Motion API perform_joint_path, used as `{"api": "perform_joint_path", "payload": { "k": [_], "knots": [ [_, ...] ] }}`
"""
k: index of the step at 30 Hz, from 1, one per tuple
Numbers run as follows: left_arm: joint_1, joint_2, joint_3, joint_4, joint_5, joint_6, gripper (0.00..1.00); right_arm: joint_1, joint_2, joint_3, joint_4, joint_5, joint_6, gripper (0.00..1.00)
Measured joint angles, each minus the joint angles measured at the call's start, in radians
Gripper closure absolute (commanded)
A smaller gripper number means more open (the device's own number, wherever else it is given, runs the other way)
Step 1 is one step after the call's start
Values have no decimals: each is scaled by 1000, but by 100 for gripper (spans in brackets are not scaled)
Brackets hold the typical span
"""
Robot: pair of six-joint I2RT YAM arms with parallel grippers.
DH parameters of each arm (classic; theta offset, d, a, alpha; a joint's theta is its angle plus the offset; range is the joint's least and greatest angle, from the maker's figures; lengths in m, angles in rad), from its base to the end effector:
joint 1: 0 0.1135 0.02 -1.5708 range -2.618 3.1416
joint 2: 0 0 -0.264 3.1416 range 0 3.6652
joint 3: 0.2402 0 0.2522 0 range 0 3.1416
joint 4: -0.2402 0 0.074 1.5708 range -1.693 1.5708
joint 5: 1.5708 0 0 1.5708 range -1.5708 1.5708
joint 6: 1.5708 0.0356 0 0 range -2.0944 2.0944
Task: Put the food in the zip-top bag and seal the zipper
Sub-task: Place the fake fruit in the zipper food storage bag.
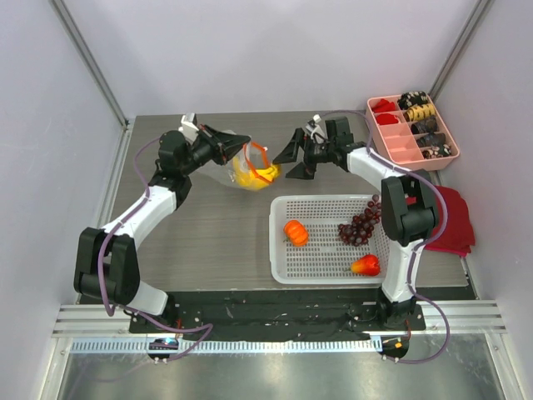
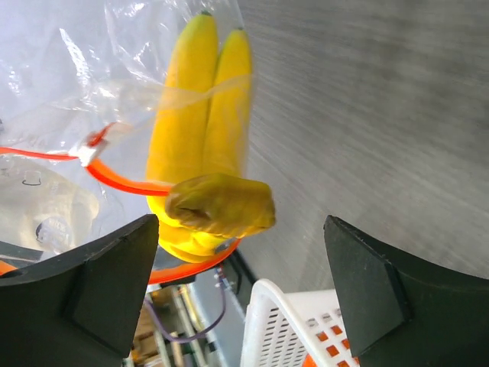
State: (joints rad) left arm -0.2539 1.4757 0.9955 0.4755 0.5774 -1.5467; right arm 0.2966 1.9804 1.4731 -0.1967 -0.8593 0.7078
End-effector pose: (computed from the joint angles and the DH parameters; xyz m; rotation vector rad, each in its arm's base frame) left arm 0.3278 -0.1051 0.3159 -0.6735 1.7949 -1.7729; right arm 0.4153 0.1551 0.2262 -0.0080 2.4194 1.4778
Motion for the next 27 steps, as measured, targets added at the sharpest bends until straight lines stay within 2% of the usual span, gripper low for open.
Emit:
{"api": "perform_joint_path", "payload": {
  "k": [3, 6, 7, 8, 10, 11, 13, 17, 21, 25, 27],
  "knots": [
    [0, 0, 3, 3, 0, -2, 100, -6, 0, -54, 80, -27, 92, 7],
    [0, 0, 3, 6, 0, -5, 100, 11, 1, -90, 184, -68, 204, 15],
    [0, 0, 3, 6, 0, -7, 100, 19, 1, -103, 241, -84, 259, 22],
    [0, 0, 3, 6, 0, -10, 100, 29, 1, -116, 303, -97, 312, 36],
    [0, 0, 5, 6, 0, -13, 100, 46, 1, -135, 413, -122, 406, 52],
    [0, 0, 6, 7, 1, -14, 100, 51, 1, -138, 452, -132, 446, 64],
    [0, 0, 8, 7, 1, -14, 100, 62, 0, -138, 518, -146, 496, 71],
    [-3, 1, 8, 7, 2, -14, 100, 73, -22, -131, 579, -166, 537, 76],
    [-17, 3, 8, 8, 2, -17, 100, 95, -33, -47, 498, -163, 441, 77],
    [-27, 4, 8, 17, 11, -17, 100, 152, -40, 70, 319, -164, 249, 60],
    [-27, 4, 8, 28, 19, -18, 100, 168, -55, 89, 255, -170, 190, 58]
  ]
}}
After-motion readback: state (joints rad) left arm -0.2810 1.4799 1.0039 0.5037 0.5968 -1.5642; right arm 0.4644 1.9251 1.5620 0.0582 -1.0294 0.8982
